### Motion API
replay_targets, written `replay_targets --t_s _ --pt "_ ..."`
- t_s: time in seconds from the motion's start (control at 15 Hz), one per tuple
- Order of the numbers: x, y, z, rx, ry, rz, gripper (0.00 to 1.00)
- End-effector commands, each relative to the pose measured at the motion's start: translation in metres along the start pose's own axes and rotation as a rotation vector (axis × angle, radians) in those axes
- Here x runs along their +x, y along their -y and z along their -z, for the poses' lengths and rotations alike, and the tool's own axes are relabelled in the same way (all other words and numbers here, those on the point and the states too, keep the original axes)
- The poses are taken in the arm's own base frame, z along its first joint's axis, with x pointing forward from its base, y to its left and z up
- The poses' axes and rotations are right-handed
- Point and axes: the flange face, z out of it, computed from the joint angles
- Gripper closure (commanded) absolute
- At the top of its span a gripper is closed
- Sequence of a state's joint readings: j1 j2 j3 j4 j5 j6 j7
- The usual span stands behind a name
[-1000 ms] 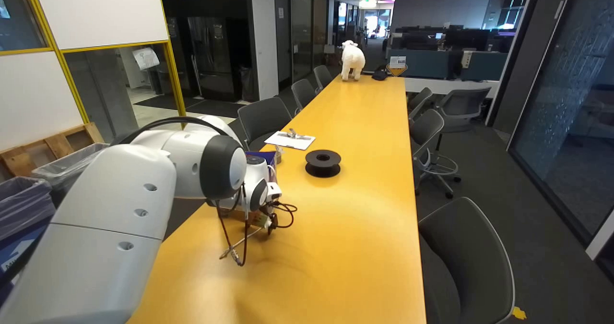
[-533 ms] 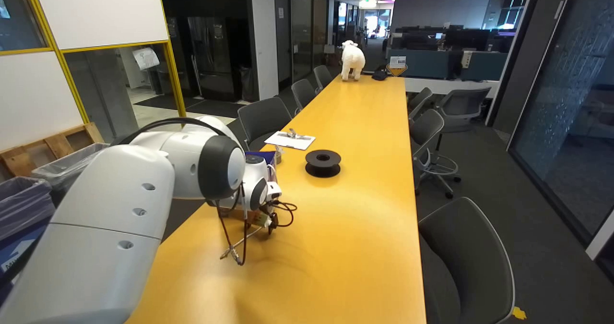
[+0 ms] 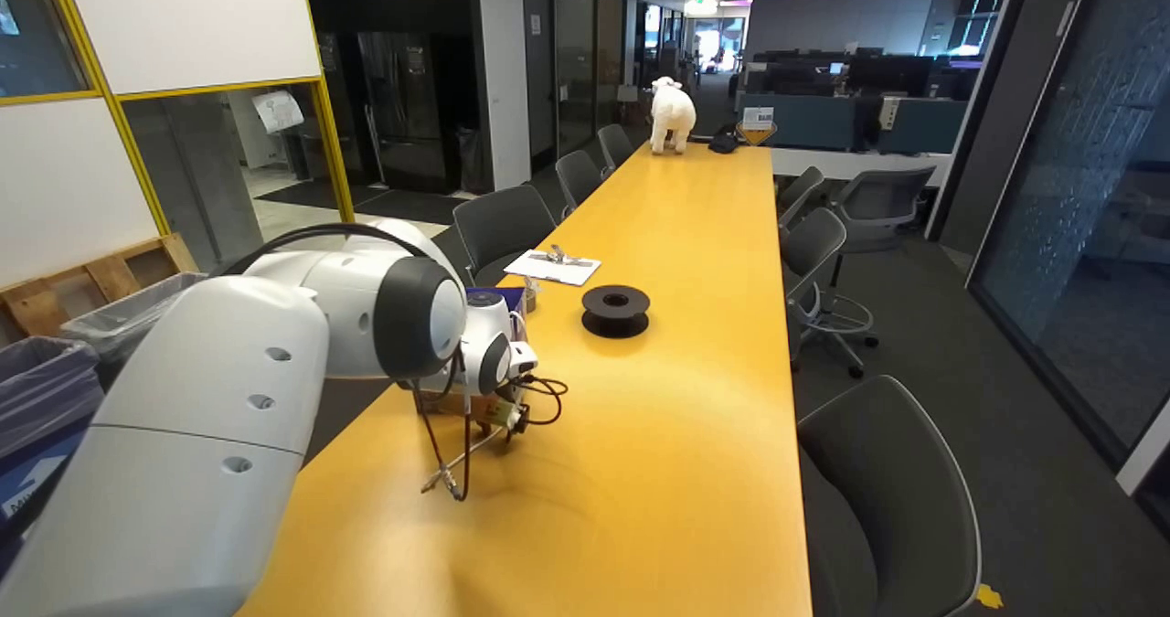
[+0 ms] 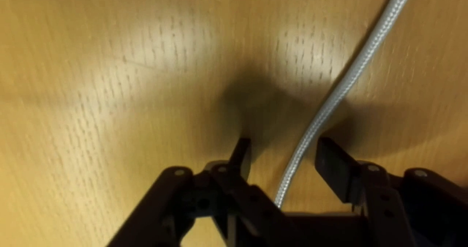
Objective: Place the white ropes inside the blue box
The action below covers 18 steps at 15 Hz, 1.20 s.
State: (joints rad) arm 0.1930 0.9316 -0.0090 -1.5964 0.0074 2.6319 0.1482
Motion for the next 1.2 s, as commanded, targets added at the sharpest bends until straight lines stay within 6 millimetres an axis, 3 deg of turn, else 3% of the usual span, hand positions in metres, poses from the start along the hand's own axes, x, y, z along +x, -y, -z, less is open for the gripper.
replay_targets --t_s 0.0,0.33,0.4,0.6,0.73,1.13 --pt "0.007 0.004 -0.003 -0.028 0.008 0.006 0.78" --pt "0.01 0.001 -0.002 -0.051 0.026 0.017 0.97" --pt "0.011 -0.001 -0.001 -0.05 0.029 0.016 0.92" --pt "0.016 -0.009 0.013 -0.04 0.033 0.002 0.89" --pt "0.02 -0.019 0.031 -0.039 0.04 -0.01 0.89" --pt "0.038 -0.047 0.109 -0.028 -0.095 -0.076 0.9"
